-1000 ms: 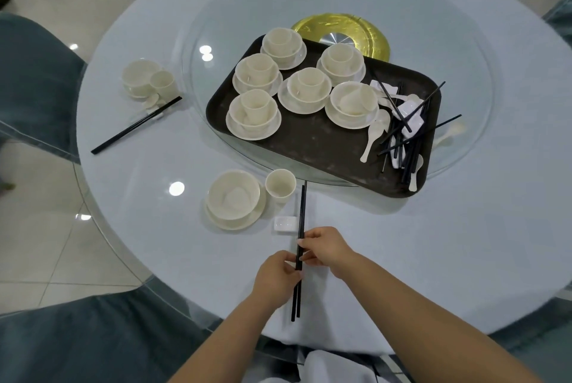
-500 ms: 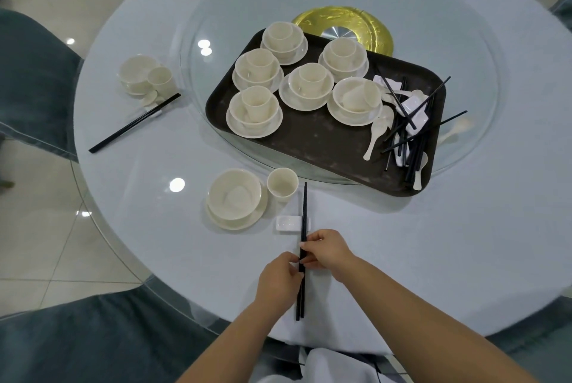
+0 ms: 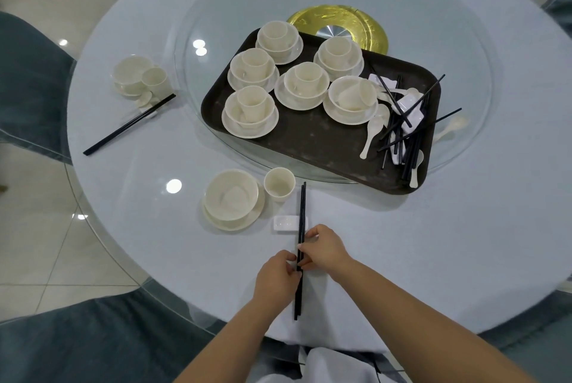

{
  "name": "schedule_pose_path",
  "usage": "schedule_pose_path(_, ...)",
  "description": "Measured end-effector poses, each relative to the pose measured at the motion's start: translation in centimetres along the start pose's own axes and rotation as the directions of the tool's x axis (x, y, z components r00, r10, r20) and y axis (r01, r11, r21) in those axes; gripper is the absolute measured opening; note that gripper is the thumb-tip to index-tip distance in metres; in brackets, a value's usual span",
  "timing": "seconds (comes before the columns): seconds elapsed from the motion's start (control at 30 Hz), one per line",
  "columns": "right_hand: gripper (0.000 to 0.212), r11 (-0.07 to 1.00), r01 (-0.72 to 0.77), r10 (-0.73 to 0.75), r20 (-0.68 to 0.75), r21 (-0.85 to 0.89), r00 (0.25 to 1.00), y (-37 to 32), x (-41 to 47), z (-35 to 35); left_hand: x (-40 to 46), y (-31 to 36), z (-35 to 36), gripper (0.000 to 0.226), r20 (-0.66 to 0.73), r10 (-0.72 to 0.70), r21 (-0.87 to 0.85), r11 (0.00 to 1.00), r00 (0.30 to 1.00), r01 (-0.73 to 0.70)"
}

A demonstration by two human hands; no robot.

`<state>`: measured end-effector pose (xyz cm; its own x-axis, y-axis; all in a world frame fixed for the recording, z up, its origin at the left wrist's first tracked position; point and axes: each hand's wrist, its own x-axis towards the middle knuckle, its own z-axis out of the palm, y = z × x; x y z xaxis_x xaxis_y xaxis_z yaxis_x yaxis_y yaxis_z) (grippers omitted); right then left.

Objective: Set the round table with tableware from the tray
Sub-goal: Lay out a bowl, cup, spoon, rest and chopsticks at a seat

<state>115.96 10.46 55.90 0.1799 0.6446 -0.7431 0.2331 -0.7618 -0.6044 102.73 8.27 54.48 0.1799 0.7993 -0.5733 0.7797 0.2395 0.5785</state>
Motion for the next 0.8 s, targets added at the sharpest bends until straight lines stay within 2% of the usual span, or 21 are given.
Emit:
schedule_pose_path(0.2,0.019,0.977,0.058,-0.059,0.000,-0.204,0.998,0.19,-0.15,0.22,0.15,0.20,0.09,0.026,0.001,-0.008,0.004,1.000,1.000,0.008)
schedule_pose_path(0.4,0.011,0.965,0.084,-0.083,0.016,-0.249,0.996,0.44,-0.18,0.14,0.29,0.20,0.18,0.025,0.009,-0.010,0.003,1.000,1.000,0.010)
schedule_pose_path(0.8,0.013,0.910,0.119,-0.120,0.024,-0.398,0.993,0.77,0.25,0.21,0.36,0.73,0.12,0.024,0.024,-0.029,0.024,0.999,0.999,0.028)
